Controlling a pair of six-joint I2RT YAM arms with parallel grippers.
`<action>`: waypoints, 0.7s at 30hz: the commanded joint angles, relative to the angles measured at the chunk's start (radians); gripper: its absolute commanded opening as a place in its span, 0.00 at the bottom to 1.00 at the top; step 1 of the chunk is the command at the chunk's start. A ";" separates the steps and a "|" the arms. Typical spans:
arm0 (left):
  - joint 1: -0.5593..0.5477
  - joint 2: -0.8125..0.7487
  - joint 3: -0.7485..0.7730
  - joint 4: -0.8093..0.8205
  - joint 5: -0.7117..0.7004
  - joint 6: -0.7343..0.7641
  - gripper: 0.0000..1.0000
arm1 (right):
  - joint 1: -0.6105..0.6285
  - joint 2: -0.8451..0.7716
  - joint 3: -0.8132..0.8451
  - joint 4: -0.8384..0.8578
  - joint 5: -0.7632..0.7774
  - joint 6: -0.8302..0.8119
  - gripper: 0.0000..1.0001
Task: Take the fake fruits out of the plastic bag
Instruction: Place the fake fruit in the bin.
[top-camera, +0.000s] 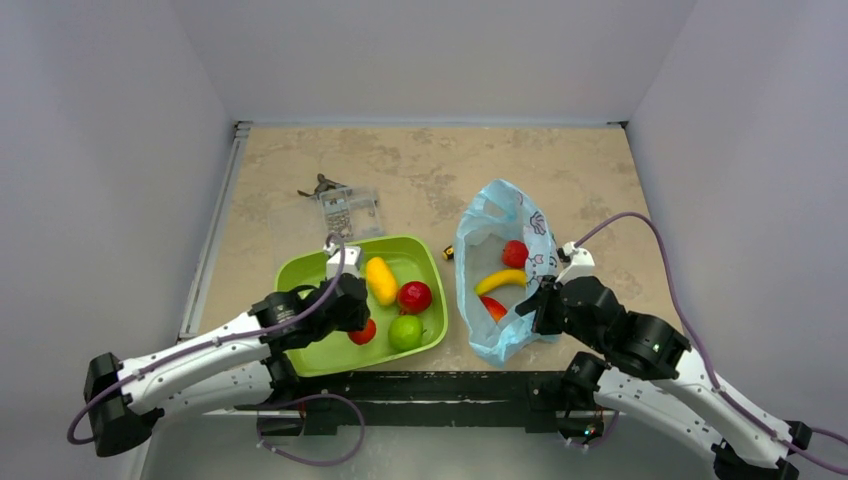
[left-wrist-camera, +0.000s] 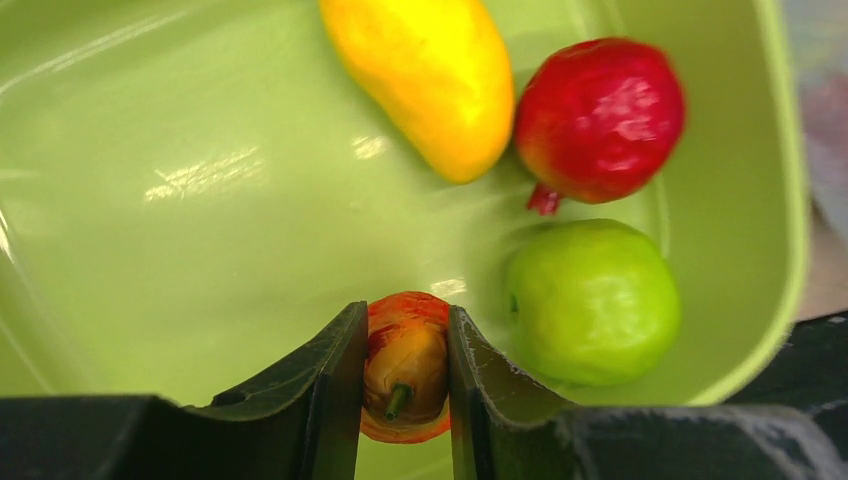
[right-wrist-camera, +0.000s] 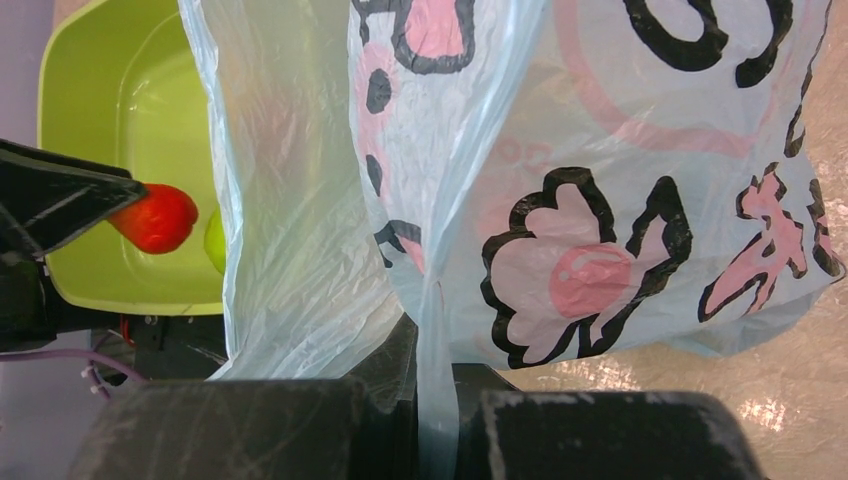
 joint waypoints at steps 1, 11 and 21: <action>0.004 0.071 -0.057 0.061 -0.057 -0.095 0.00 | 0.004 -0.007 -0.001 0.026 0.021 -0.004 0.00; 0.004 0.032 -0.152 0.149 0.011 -0.198 0.85 | 0.004 -0.009 0.003 0.023 0.015 -0.005 0.00; 0.004 -0.027 0.017 0.047 -0.009 -0.182 0.94 | 0.004 -0.003 0.002 0.025 0.002 -0.010 0.00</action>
